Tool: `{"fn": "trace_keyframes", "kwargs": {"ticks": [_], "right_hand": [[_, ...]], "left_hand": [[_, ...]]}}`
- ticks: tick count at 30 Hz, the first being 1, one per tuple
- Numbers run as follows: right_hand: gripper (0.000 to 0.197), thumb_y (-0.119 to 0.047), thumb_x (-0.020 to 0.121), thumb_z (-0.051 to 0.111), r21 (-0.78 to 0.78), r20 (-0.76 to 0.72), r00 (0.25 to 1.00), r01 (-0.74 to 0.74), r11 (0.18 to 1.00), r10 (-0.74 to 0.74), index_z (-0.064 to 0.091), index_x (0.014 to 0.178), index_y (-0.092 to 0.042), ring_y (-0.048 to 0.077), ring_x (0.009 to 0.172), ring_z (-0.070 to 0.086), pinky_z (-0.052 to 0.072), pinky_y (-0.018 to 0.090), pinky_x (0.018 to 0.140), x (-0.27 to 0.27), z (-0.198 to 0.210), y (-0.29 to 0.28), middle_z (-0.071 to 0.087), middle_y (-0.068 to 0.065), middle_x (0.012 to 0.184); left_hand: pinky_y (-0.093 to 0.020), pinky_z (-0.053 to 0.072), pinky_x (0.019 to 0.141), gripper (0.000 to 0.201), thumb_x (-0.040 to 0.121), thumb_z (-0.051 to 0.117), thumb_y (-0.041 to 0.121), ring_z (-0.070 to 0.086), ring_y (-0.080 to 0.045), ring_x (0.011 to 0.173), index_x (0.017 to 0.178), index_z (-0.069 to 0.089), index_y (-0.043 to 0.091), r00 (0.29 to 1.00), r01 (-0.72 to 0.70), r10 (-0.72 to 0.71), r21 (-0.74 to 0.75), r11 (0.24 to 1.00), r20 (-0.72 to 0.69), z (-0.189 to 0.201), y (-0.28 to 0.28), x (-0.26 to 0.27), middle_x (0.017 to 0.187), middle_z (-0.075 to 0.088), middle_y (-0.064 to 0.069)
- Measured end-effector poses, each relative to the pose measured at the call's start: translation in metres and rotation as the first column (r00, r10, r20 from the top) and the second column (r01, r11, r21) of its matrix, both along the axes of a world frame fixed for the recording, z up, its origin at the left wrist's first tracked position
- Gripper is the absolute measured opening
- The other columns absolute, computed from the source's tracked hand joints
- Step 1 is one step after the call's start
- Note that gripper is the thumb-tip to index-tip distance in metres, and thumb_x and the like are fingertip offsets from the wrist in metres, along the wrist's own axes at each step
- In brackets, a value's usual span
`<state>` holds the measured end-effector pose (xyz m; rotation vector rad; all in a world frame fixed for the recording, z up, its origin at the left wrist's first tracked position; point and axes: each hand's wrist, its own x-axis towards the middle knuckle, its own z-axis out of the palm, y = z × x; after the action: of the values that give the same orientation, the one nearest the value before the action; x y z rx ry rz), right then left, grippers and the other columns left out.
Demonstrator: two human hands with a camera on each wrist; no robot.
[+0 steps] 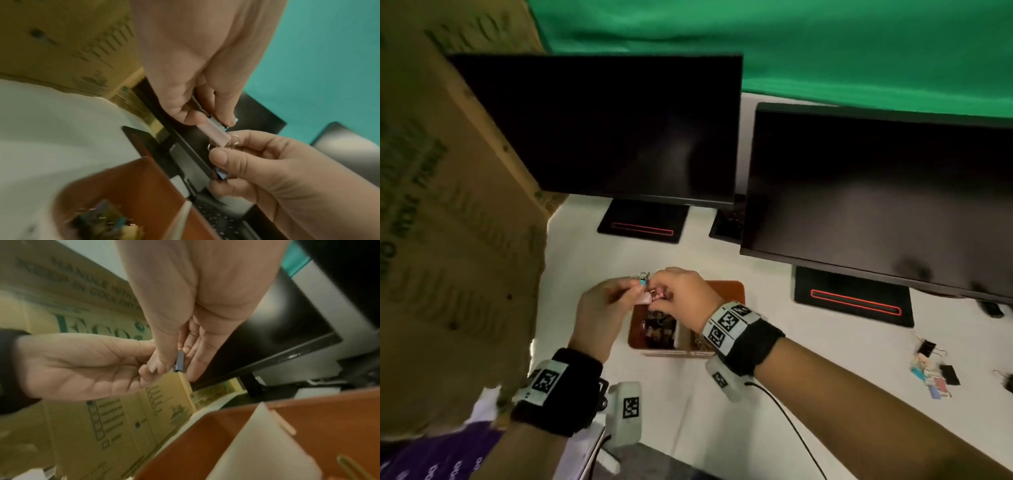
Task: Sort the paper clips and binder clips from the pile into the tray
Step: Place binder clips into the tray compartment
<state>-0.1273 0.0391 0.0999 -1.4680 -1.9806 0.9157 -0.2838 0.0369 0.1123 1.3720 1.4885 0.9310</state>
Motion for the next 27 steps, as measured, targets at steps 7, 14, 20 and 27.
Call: {"fn": "trace_keyframes", "kwargs": {"ticks": [7,14,20,27], "right_hand": [[0.058,-0.02,0.08,0.071,-0.215,0.2,0.978,-0.013,0.976,0.057,0.046,0.132,-0.014,0.025,0.117,0.053,0.045,0.035,0.098,-0.012,-0.035,0.002,0.057,0.01,0.128],[0.04,-0.028,0.08,0.072,-0.101,0.071,0.984,0.169,0.98,-0.162,0.059,0.117,-0.021,0.014,0.103,0.057,0.048,0.028,0.092,0.093,-0.017,-0.042,0.058,-0.001,0.113],[0.036,-0.037,0.079,0.071,-0.045,0.269,0.802,0.563,0.825,-0.533,0.064,0.112,-0.023,0.019,0.106,0.056,0.045,0.035,0.099,0.243,-0.051,-0.132,0.058,0.0,0.111],[0.068,-0.04,0.083,0.065,-0.183,0.534,0.516,0.844,0.504,-0.669,0.032,0.141,-0.027,0.03,0.132,0.034,0.031,0.042,0.111,0.382,-0.073,-0.249,0.034,0.008,0.144]], "left_hand": [[-0.031,0.055,0.083,0.027,0.086,0.055,-0.003,0.064,-0.02,0.088,0.093,0.064,0.021,0.983,0.158,-0.176,-0.246,0.956,-0.055,-0.05,0.003,-0.011,0.11,0.064,-0.013],[-0.02,0.052,0.076,0.015,0.09,0.057,0.017,0.063,-0.011,0.093,0.096,0.065,0.027,0.938,0.324,-0.333,-0.099,0.941,-0.098,-0.03,0.006,0.049,0.101,0.068,0.004],[-0.024,0.045,0.088,0.012,0.087,0.061,0.023,0.058,-0.01,0.104,0.096,0.064,0.031,0.807,0.581,-0.588,-0.112,0.806,-0.05,-0.036,-0.024,0.178,0.11,0.063,0.007],[-0.03,0.042,0.1,0.053,0.079,0.07,0.025,0.046,-0.011,0.117,0.126,0.047,0.029,0.471,0.846,-0.847,-0.146,0.514,-0.247,-0.072,-0.086,0.34,0.126,0.04,0.009]]}}
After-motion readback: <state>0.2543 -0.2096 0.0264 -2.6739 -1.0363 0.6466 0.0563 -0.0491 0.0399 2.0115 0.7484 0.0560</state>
